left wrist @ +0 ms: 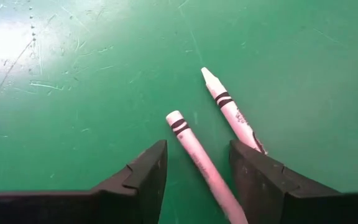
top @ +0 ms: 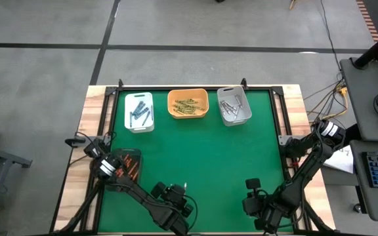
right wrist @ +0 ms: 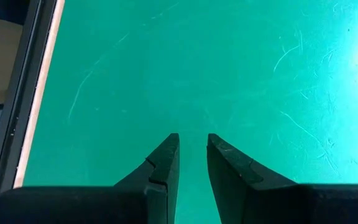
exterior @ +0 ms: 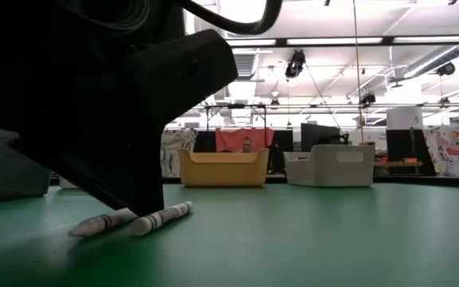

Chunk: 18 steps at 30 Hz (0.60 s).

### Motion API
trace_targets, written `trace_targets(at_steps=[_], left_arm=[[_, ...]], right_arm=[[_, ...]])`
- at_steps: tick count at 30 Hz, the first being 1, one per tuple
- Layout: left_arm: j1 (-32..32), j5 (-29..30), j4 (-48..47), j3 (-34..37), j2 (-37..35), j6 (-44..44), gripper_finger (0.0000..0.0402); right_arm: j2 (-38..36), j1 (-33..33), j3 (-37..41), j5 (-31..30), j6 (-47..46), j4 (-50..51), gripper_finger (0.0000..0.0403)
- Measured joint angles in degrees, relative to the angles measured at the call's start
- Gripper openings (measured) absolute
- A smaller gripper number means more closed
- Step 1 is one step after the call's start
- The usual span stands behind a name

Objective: Sort crayons
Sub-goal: Put the white crayon into the gray bin

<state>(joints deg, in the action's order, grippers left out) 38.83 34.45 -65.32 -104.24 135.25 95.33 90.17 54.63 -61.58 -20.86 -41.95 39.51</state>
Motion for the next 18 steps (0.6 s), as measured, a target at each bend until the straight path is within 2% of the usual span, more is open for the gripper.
trace_targets(at_steps=[6,13,18], left_arm=[[0.0,0.9,0.3,-0.1,0.5,0.8,0.0116],[-0.1,3.9,-2.7,0.3,0.7,1.2,0.0013],[-0.1,5.8,-5.1,0.3,-0.6,-2.5,0.0010]], right_arm=[[0.0,0.0,0.0,-0.1,0.0,0.0,0.0073],[0.0,0.0,0.0,-2.4,2.4,-2.5,0.0073],[0.0,-0.1,0.0,-10.3,7.9,-6.2,0.0071]])
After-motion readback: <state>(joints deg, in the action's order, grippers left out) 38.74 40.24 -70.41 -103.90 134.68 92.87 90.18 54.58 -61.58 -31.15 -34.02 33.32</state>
